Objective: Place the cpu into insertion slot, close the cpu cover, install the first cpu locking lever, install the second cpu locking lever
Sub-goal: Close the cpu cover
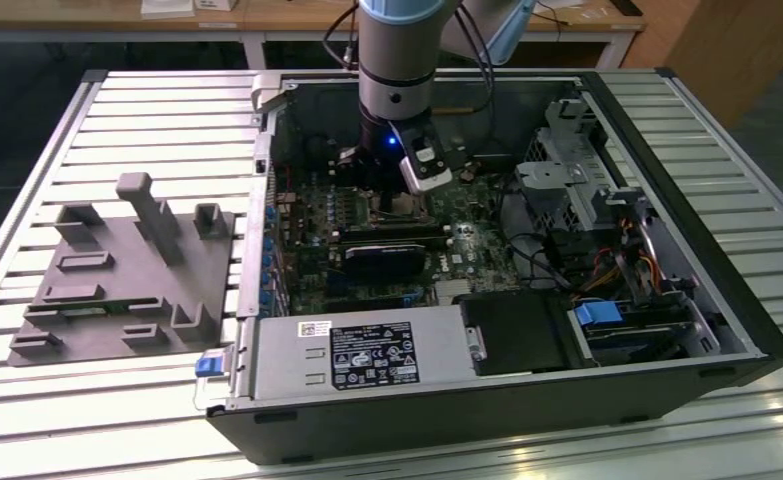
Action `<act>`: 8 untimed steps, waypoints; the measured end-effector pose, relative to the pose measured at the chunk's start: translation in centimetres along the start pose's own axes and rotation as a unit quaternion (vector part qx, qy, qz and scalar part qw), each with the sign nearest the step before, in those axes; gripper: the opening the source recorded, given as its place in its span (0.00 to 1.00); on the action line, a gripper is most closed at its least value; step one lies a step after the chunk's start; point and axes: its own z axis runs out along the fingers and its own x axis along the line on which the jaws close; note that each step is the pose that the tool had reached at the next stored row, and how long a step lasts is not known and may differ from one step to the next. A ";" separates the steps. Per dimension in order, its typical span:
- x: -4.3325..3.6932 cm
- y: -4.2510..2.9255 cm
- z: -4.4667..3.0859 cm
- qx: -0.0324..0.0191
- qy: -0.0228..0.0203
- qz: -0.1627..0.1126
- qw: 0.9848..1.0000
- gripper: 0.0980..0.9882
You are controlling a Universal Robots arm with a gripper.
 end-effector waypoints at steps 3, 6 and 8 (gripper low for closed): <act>0.00 0.03 -0.30 0.000 0.000 0.000 1.000 0.01; 0.00 0.04 -0.50 0.000 0.000 -0.003 1.000 0.01; 0.00 0.04 -0.50 0.000 0.001 -0.018 1.000 0.01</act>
